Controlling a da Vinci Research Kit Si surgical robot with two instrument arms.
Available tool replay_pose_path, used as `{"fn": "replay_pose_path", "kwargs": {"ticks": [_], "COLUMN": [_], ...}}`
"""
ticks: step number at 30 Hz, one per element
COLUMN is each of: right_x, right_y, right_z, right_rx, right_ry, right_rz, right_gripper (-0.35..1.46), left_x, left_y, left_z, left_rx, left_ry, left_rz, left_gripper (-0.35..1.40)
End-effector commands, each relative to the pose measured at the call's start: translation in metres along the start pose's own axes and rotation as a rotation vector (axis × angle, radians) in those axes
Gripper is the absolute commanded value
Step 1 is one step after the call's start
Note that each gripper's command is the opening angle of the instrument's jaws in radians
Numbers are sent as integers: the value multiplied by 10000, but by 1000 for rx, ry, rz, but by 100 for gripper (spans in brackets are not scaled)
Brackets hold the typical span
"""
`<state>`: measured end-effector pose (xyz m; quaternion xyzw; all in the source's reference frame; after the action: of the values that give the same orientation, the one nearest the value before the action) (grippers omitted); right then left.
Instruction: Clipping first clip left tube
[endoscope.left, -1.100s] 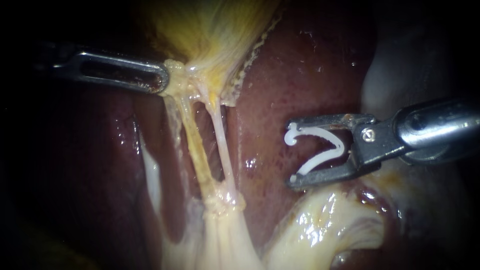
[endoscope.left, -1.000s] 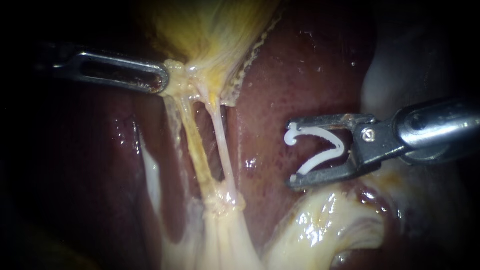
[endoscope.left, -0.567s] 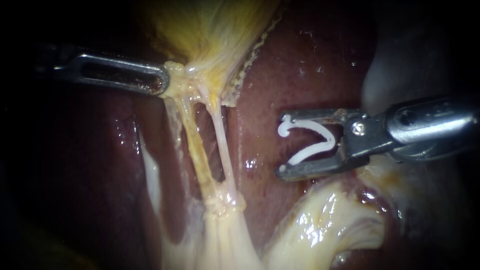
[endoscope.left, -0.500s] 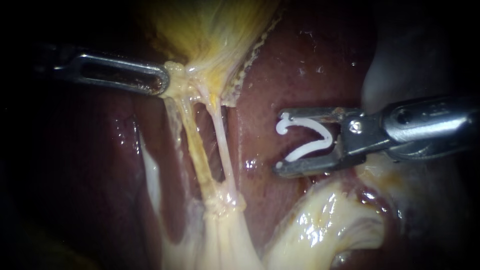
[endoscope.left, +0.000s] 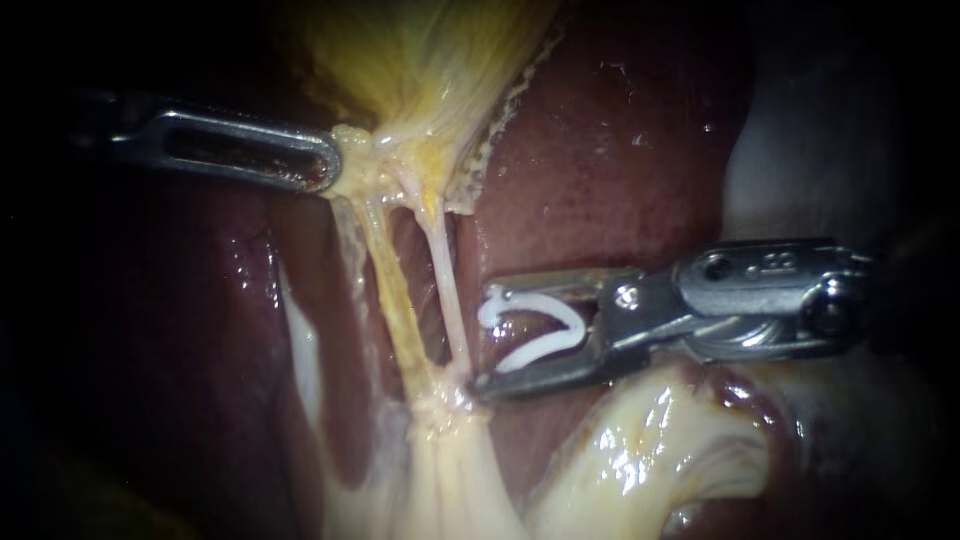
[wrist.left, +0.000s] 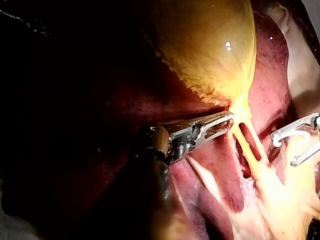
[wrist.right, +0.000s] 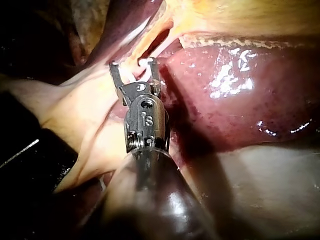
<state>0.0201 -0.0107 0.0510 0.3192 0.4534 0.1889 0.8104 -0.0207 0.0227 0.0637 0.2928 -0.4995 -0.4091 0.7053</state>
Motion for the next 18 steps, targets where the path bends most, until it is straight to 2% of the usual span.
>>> {"fn": "replay_pose_path", "kwargs": {"ticks": [1, 10, 18], "right_x": [-1, -12, -17], "right_y": [0, 6, 11], "right_z": [4, 21, 32], "right_rx": [4, 47, 59], "right_ry": [1, -7, -3], "right_rz": [2, 14, 14], "right_gripper": [49, 49, 48], "left_x": [0, 1, 2], "left_y": [0, 0, 0], "left_z": [0, 1, 2], "left_rx": [0, 2, 2], "left_ry": [1, 2, 2], "left_rz": [0, 1, 1], "left_gripper": [-35, -35, -35]}}
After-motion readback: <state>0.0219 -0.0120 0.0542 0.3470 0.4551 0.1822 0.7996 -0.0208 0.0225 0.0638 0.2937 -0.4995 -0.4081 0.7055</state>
